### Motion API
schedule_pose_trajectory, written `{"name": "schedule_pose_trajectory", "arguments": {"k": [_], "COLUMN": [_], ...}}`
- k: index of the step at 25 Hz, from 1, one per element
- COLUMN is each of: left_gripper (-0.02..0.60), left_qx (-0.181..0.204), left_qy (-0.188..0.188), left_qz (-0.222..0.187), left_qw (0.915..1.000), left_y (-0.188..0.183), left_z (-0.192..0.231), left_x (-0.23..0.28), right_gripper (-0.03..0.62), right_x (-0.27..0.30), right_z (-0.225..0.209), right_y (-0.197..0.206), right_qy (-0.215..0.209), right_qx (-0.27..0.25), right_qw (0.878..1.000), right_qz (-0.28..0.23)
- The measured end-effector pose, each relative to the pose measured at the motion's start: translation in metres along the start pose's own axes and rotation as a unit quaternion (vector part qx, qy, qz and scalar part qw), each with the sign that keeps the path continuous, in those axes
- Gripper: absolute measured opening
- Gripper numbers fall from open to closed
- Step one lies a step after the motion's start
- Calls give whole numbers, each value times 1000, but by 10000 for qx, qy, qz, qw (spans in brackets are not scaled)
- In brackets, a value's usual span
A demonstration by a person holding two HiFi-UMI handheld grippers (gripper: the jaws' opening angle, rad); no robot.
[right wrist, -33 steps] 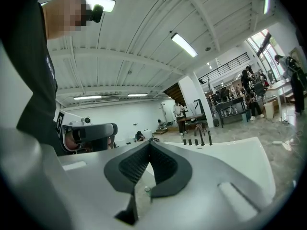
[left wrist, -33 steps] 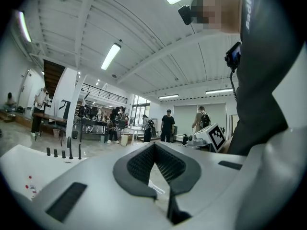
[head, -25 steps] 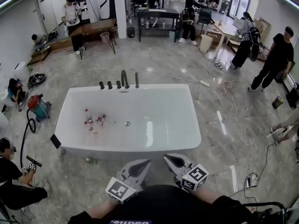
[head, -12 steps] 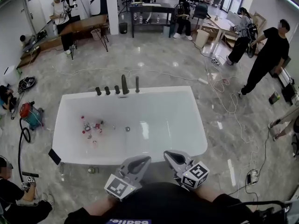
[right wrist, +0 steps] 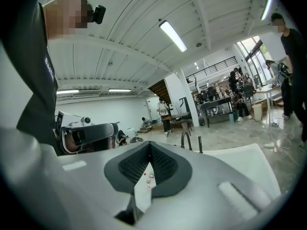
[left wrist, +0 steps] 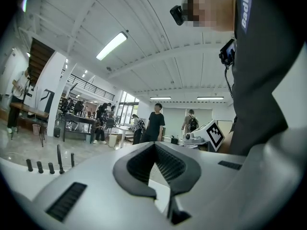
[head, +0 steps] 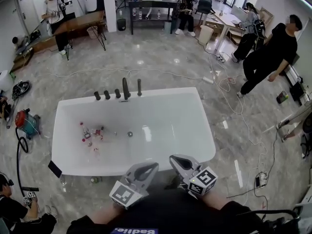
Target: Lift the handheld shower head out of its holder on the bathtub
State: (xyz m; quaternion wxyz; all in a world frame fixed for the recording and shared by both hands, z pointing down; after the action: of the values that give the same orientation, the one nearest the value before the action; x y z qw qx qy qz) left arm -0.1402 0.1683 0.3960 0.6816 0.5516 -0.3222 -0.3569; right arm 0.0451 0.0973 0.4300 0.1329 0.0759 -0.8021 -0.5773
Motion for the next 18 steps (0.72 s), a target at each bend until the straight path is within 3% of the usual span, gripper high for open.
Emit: {"name": "schedule_pose_trajectory", "arguments": {"k": [11, 18], "left_gripper": [5, 5], "left_qx": [214, 156], "left_qy": [-304, -481], "left_qz": [-34, 9], "left_qw": [9993, 9987], "left_y": [-18, -19], "left_z": [-14, -14], "left_x": [49, 76], "right_gripper": [2, 2], "right_x": [-18, -24], "right_z": [-49, -73], "right_y": [-26, -30], "right_qy": [-281, -454], "right_qx": [-64, -39], "right_qw": [9993, 9987], "right_qz": [-225, -212]}}
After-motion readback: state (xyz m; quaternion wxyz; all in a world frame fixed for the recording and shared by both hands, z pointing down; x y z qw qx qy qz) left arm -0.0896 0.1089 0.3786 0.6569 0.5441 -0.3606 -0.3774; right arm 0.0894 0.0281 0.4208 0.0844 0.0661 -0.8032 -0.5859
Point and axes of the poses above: the fingertips, and each gripper's own axes: x forward along the fingers, z to its left, y out of its underside, the point moved 9 cm from there along -x, backward along the fingers, and after that the axes turned 8 degrees about -y, right-handed, at the moved point
